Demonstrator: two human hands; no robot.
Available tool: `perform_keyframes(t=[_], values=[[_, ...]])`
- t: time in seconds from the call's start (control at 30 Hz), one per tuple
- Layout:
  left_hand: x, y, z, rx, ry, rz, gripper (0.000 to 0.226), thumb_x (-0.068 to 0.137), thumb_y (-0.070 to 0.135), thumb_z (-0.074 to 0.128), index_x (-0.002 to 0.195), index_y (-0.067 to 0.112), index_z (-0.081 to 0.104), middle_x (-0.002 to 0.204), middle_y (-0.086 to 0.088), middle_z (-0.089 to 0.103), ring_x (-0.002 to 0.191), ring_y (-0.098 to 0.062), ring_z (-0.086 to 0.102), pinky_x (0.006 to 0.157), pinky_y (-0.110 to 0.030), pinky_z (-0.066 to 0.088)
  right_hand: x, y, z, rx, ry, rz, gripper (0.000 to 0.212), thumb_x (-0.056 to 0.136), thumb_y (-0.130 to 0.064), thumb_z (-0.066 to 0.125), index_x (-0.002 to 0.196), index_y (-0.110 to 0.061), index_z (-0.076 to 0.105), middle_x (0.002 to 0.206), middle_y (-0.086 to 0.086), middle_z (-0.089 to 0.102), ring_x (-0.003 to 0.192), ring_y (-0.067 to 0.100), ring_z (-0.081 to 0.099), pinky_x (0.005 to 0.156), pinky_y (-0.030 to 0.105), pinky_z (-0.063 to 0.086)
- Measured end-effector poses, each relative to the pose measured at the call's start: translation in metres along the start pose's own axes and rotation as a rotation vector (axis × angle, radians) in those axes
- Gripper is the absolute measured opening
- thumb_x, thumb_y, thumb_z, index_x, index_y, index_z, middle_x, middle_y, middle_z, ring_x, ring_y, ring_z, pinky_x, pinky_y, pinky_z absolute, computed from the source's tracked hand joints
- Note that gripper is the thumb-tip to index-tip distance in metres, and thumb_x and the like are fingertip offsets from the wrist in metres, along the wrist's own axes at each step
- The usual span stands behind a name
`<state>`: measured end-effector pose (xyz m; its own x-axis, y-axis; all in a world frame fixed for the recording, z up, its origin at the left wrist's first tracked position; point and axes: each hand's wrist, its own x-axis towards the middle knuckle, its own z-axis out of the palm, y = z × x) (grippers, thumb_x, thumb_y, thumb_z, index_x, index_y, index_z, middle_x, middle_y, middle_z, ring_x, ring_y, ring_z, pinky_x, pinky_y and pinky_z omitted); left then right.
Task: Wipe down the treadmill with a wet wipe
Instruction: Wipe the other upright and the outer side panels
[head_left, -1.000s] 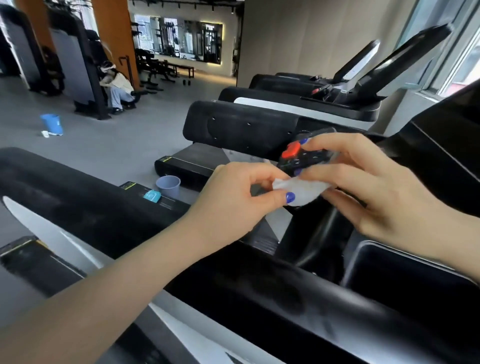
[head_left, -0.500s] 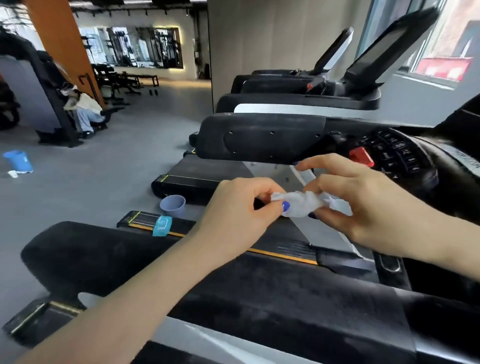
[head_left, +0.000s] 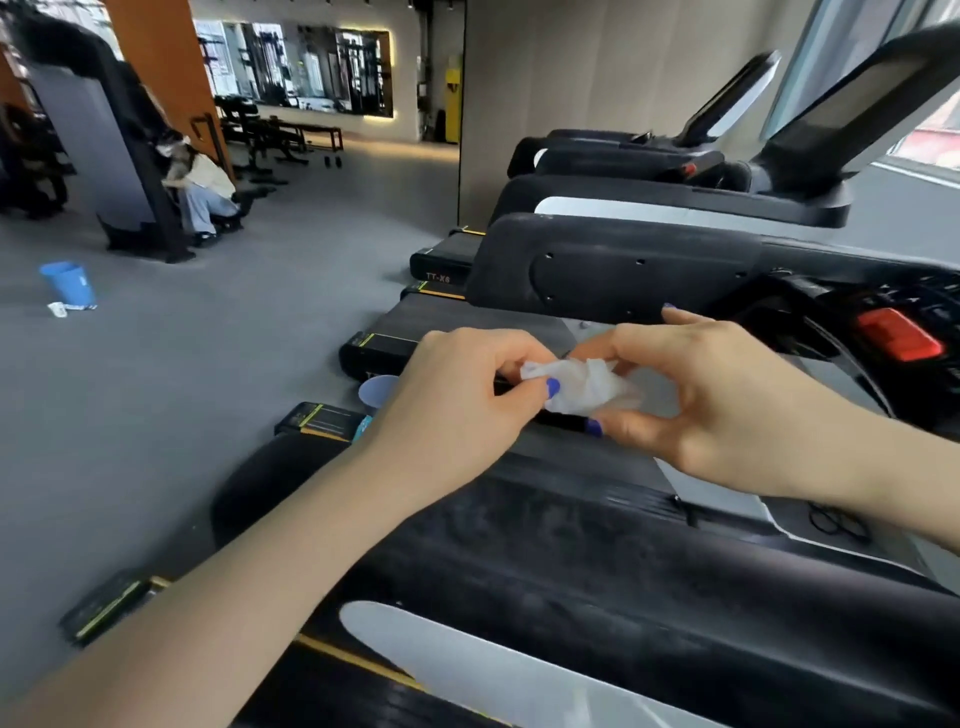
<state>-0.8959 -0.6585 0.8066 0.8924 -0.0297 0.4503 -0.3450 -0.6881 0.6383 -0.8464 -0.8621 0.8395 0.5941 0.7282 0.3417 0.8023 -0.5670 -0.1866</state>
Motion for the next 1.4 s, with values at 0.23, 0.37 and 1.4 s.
perform_keyframes(t=[0.23,0.37,1.4], values=[[-0.015,-0.090,-0.089,-0.027,-0.124,0.009,0.015,0.096,0.022,0.063,0.091,0.029,0.076,0.077,0.008,0.070,0.084,-0.011,0.058,0.075,-0.018,0.039,0.085,-0.088,0.062,-0.012,0.062,0.038,0.028,0.088,-0.035,0.058,0.107,-0.021,0.072,0.083,-0.014,0.072,0.079,0.008,0.060,0.105,0.023,0.029],[-0.015,-0.139,-0.136,-0.059,-0.154,0.001,0.014,0.094,0.025,0.066,0.089,0.034,0.076,0.076,0.011,0.069,0.079,-0.013,0.061,0.068,-0.029,0.046,0.135,-0.127,0.089,-0.059,0.094,0.030,0.034,0.088,-0.035,0.058,0.114,-0.017,0.069,0.083,-0.021,0.062,0.072,0.011,0.063,0.110,0.033,0.033],[0.041,-0.451,-0.260,0.044,-0.136,0.079,0.019,0.088,0.029,0.072,0.070,0.025,0.070,0.060,0.005,0.056,0.063,-0.015,0.045,0.053,-0.032,0.031,0.375,-0.209,0.284,0.024,0.001,0.516,0.004,0.090,-0.013,0.063,0.093,-0.013,0.065,0.074,-0.001,0.066,0.069,0.028,0.058,0.068,0.038,0.044]])
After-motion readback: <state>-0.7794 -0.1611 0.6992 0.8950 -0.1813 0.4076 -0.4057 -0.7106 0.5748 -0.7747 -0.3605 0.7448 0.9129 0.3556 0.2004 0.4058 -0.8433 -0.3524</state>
